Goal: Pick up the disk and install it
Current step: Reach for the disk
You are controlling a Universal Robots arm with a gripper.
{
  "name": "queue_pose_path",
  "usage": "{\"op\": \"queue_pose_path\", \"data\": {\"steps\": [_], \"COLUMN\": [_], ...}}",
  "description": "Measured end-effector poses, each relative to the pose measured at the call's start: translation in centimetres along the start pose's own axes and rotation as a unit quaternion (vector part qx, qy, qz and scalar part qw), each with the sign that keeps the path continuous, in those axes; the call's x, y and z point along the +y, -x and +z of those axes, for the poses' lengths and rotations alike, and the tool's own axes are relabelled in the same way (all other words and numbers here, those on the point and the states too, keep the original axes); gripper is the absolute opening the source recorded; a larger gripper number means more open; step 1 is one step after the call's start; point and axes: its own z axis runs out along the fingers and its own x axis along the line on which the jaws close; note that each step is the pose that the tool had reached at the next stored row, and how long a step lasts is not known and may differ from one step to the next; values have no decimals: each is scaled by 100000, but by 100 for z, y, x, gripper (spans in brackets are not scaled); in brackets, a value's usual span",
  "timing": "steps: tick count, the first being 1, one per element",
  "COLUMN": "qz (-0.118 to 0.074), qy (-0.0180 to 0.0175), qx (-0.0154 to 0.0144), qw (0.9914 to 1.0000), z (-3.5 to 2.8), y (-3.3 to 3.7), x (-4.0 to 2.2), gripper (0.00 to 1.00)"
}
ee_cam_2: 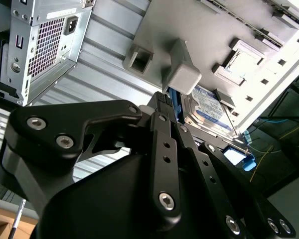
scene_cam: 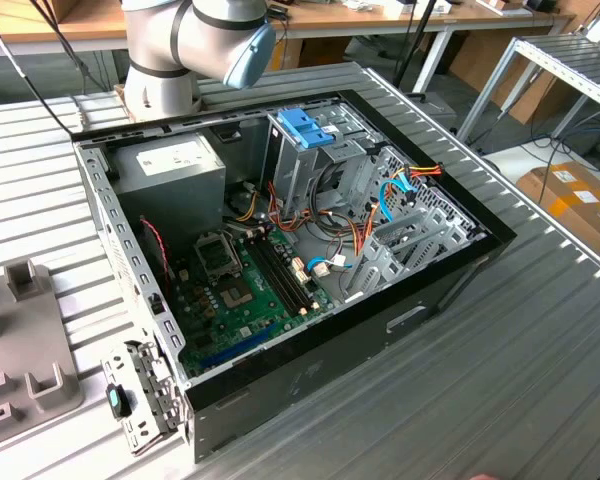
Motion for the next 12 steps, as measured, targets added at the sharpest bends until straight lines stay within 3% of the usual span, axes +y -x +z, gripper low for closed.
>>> {"op": "queue_pose_path", "data": {"steps": [12], "qz": [-7], "qy": [-419], "qx": [42], "qw": [99999], "z": [39], "y": [-32], "x": [180], "gripper": [11]}}
